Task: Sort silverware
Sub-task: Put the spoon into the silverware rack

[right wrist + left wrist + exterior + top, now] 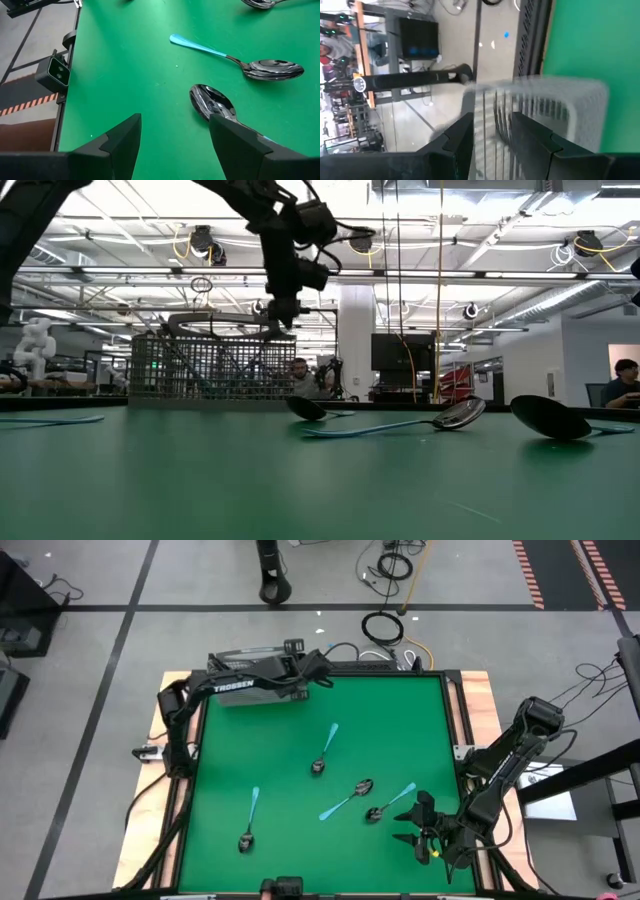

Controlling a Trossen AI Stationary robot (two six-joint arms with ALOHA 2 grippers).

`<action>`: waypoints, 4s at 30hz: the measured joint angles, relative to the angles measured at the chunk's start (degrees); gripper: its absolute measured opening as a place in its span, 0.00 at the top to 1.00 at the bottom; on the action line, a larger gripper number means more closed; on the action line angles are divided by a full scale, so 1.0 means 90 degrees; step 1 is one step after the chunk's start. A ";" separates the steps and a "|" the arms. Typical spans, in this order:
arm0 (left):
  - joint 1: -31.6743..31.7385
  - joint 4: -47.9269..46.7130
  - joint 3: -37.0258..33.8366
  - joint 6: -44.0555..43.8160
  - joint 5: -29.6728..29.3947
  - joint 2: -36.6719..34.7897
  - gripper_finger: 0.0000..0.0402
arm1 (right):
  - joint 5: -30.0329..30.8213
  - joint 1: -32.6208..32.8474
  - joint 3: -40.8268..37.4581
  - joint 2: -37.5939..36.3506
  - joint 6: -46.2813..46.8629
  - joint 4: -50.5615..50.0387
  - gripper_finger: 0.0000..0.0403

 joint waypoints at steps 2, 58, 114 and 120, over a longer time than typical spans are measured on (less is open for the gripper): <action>-0.0007 -0.0113 -0.0002 -0.0003 -0.0066 -0.0115 0.66 | -0.0004 0.0002 0.0002 0.0000 0.0013 0.0000 0.44; -0.4334 0.6102 -0.6105 -0.4835 0.2034 -0.3823 0.66 | 0.1062 -0.1477 0.0005 -0.0002 -0.1169 0.0283 0.44; -0.2096 0.1036 -0.1603 -0.6655 0.2756 0.0778 0.66 | -0.0964 -0.2327 0.0005 -0.0146 -0.2679 0.0032 0.44; -0.2125 0.1264 -0.1664 -0.6665 0.3155 0.0784 0.66 | -0.0973 -0.2329 0.0005 -0.0146 -0.2656 0.0034 0.44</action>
